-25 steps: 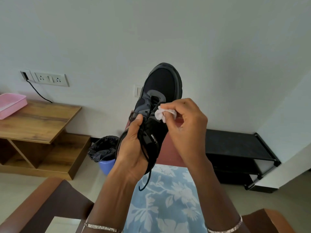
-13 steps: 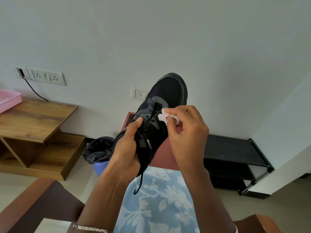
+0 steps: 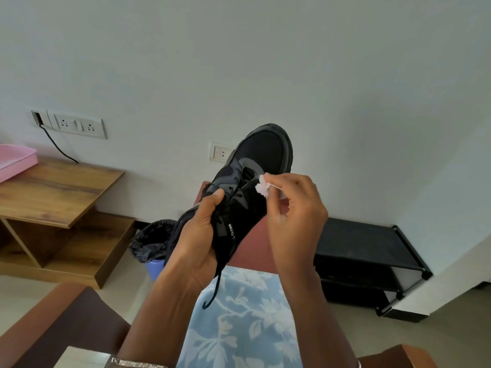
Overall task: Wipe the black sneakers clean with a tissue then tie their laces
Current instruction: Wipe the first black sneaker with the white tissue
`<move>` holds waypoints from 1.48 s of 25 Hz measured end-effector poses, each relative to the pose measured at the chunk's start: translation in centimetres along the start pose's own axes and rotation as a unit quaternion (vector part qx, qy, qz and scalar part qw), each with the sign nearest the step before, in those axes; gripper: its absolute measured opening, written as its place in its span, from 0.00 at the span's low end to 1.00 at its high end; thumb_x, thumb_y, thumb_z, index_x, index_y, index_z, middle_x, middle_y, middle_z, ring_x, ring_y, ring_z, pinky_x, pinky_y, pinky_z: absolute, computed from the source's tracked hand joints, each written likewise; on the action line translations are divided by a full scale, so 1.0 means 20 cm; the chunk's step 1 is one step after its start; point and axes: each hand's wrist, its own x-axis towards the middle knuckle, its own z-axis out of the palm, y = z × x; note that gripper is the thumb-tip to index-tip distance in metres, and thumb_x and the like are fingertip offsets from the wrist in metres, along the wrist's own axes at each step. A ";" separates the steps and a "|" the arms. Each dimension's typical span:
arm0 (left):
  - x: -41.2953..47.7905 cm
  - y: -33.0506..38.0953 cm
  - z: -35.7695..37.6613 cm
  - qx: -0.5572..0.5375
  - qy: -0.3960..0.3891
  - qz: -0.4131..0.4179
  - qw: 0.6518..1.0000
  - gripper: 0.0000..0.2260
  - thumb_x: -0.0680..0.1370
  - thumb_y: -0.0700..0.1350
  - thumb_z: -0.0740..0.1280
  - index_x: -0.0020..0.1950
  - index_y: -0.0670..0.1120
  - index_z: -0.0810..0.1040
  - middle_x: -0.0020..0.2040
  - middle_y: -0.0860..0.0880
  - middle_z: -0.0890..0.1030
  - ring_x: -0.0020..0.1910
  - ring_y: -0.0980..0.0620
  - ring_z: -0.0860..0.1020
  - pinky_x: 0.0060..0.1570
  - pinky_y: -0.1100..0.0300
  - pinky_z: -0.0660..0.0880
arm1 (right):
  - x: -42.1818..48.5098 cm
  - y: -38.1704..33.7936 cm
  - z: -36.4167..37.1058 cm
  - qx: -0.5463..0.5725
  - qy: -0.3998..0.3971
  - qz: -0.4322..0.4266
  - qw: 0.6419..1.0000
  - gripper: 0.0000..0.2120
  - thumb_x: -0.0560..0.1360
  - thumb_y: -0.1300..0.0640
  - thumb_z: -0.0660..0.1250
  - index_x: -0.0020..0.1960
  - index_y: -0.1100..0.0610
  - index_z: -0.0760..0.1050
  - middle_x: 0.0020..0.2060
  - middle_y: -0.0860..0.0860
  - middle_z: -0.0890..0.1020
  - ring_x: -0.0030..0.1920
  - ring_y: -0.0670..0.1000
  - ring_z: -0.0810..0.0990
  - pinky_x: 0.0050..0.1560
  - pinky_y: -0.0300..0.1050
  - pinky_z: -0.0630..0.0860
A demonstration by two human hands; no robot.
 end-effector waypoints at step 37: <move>0.06 -0.01 -0.09 -0.113 -0.039 -0.092 0.989 0.18 0.78 0.53 0.66 0.53 0.40 0.87 0.58 0.38 0.84 0.49 0.41 0.85 0.58 0.46 0.79 | -0.12 0.01 0.00 0.029 -0.063 0.009 0.998 0.12 0.76 0.59 0.63 0.50 0.61 0.85 0.47 0.54 0.83 0.49 0.54 0.82 0.49 0.27 0.73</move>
